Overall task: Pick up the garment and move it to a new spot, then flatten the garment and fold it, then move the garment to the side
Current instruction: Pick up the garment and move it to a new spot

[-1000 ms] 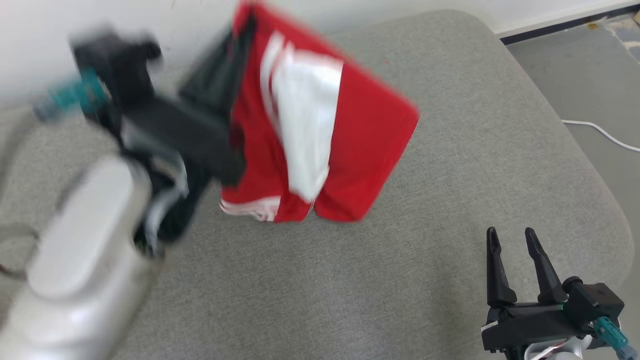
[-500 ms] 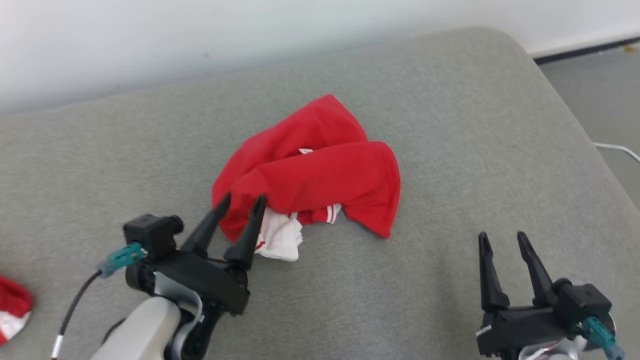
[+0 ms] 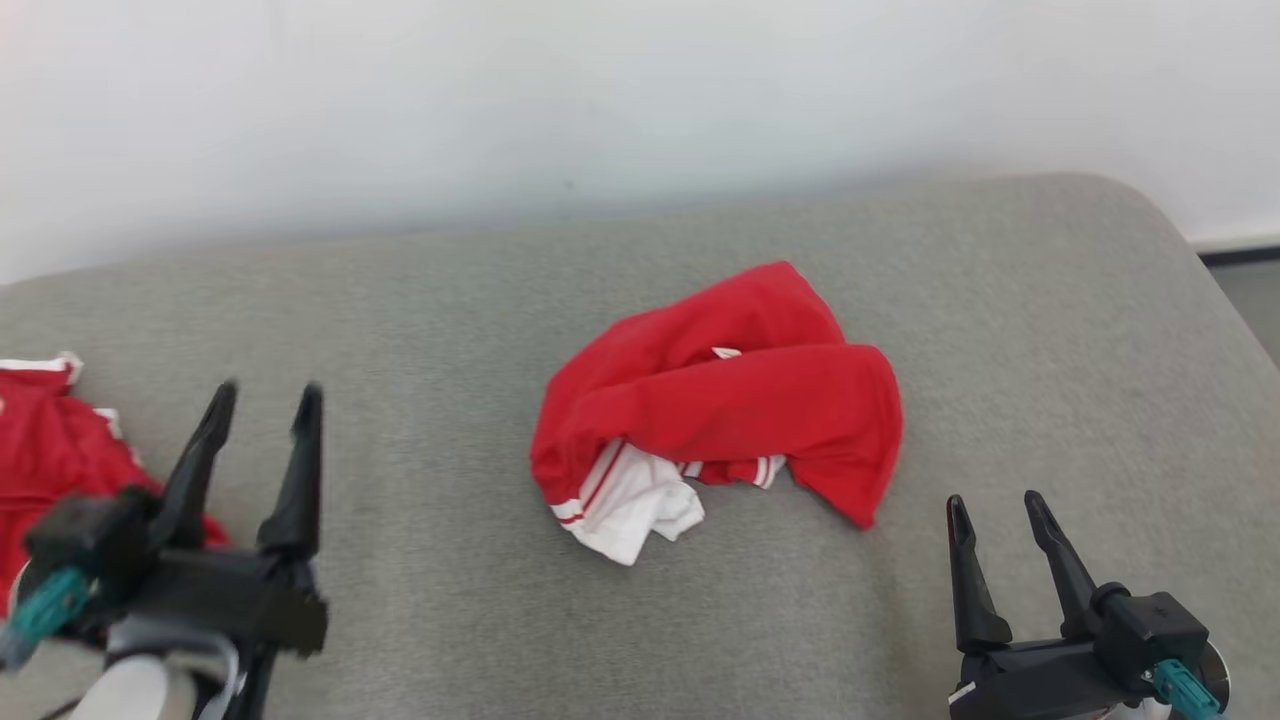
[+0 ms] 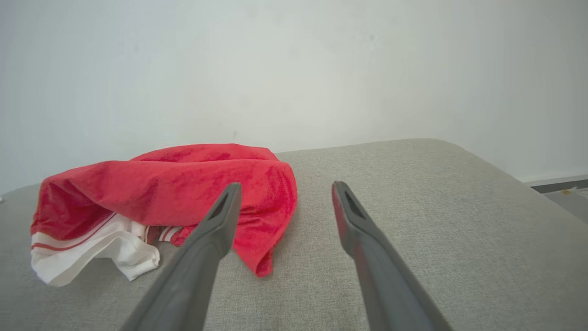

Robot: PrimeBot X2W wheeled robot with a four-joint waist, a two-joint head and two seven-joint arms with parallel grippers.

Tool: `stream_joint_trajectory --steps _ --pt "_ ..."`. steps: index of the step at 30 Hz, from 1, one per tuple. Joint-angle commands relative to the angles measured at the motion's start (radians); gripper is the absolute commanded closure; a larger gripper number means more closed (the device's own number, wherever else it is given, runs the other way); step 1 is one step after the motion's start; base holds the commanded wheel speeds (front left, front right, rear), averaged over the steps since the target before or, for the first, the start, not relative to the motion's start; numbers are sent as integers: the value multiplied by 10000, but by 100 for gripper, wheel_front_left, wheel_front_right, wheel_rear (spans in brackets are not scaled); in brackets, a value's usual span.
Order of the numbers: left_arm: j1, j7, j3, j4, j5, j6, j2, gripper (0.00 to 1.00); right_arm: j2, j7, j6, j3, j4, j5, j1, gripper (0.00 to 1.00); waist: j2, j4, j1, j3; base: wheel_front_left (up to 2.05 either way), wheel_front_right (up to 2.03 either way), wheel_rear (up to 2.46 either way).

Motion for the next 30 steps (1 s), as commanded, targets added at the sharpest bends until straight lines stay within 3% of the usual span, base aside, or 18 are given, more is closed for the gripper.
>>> stream_joint_trajectory --steps 1,5,10,22,30 --pt "396 -6 216 -138 137 91 -36 0 -17 41 -21 -19 -49 -60 144 0 1 510 1 -480 0 0 0" --pt "1569 -7 1106 -733 855 273 -172 0 -15 138 -21 -29 -180 -47 299 0 1 710 1 -629 0 0 0" --pt "2753 -10 1902 -1195 1496 -8 -829 0 -14 202 -21 -79 -361 32 529 0 1 911 1 -728 0 0 0" --pt "3678 -9 3529 -1192 3214 -1219 -2862 0 -17 159 -21 353 -483 178 848 0 1 1070 1 -701 0 0 0" --pt "3498 -9 4133 -912 3880 -1853 -3435 0 -17 100 -21 449 -385 149 823 0 1 1033 1 -620 0 0 0"
